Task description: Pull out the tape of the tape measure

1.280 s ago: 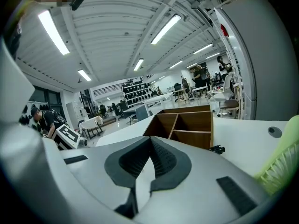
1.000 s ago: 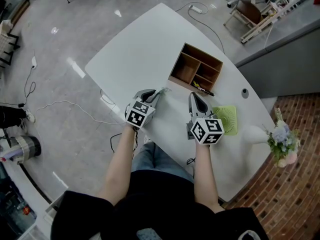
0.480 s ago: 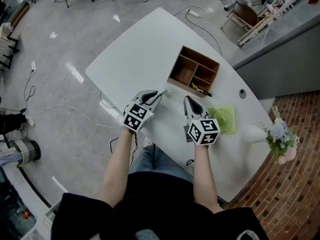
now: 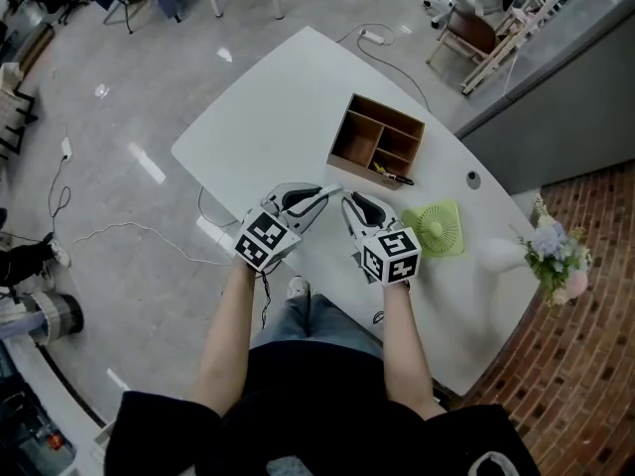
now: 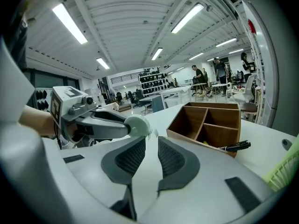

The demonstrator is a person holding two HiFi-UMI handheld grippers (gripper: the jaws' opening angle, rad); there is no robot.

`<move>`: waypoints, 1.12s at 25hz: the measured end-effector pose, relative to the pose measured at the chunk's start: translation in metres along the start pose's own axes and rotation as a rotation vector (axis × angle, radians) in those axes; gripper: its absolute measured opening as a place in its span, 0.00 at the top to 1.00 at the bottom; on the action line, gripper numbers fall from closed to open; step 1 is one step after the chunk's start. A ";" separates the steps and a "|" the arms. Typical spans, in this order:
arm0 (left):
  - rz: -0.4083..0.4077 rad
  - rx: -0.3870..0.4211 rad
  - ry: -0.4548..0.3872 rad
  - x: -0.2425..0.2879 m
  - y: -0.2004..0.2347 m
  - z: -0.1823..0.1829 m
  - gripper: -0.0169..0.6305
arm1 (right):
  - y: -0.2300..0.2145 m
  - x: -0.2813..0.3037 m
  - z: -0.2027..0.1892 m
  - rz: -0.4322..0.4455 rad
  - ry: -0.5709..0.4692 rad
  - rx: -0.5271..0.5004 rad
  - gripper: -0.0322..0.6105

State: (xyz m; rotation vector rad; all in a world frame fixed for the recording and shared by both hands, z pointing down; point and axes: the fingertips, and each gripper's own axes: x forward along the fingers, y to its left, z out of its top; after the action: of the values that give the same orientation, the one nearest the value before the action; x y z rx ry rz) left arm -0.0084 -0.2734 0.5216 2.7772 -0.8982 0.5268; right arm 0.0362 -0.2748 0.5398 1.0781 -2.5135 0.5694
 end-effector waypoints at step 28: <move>-0.066 0.090 0.068 -0.033 -0.027 -0.019 0.86 | -0.027 -0.080 -0.022 -0.311 0.049 -0.332 0.94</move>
State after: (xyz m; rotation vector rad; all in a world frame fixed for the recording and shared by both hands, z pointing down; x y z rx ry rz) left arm -0.0224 -0.2287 0.5251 2.8386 -0.7843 0.6626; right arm 0.1119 -0.2330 0.5276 1.2672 -2.2296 0.0857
